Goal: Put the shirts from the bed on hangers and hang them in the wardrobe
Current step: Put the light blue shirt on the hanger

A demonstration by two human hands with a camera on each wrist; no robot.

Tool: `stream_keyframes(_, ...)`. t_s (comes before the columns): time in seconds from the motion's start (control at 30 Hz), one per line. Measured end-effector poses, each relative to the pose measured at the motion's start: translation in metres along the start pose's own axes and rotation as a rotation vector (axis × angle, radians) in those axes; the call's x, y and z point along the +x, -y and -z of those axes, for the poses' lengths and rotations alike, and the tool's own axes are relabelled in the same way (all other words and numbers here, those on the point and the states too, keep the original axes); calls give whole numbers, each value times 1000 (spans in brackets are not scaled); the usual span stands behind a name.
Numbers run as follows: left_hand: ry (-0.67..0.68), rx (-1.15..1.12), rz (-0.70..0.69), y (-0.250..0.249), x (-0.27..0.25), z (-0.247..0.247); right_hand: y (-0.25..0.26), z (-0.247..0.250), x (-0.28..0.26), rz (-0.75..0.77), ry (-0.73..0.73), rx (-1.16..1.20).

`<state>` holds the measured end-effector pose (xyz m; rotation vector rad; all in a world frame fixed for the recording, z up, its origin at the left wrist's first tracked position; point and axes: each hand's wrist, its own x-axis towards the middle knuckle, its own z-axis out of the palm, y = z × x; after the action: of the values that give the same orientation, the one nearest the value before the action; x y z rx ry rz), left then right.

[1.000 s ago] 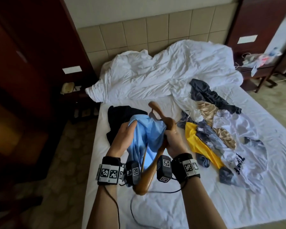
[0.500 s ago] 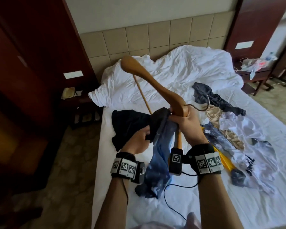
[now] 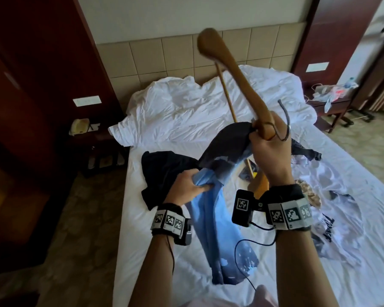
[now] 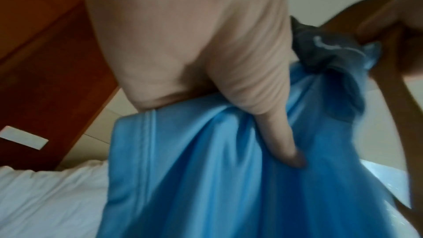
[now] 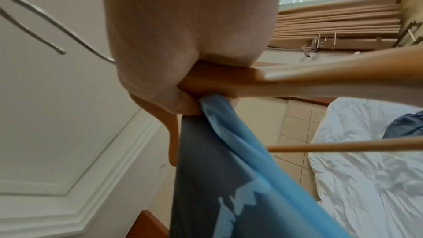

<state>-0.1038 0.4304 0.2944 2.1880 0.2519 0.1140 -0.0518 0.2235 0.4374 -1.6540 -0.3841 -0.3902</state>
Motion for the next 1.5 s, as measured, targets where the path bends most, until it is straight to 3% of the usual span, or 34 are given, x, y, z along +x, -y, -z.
stream_keyframes(0.07, 30, 105, 51, 7, 6, 15, -7, 3, 9, -32, -62, 15)
stream_keyframes(0.17, 113, 314, 234, 25, 8, 30, -19, 2, 20, -70, -126, 44)
stream_keyframes(0.23, 81, 360, 316, 33, 7, 35, -29, -1, 28, -88, -135, 27)
stream_keyframes(0.43, -154, 160, 303, 18, 5, 59, -57, -15, 41, -167, -90, -88)
stream_keyframes(0.63, -145, 26, 405, -21, -5, 74, -86, -27, 40, -282, -12, -266)
stream_keyframes(0.8, -329, -284, 334, -56, -16, 78, -85, -37, 29, -366, 108, -138)
stream_keyframes(0.97, -379, -281, 312, -78, -17, 85, -66, -54, 15, -380, 340, 153)
stream_keyframes(1.23, -508, -414, 246, -90, -19, 94, -43, -86, -6, -222, 675, 284)
stream_keyframes(1.5, -421, -450, 129, -86, -23, 103, -41, -112, -17, -102, 671, 218)
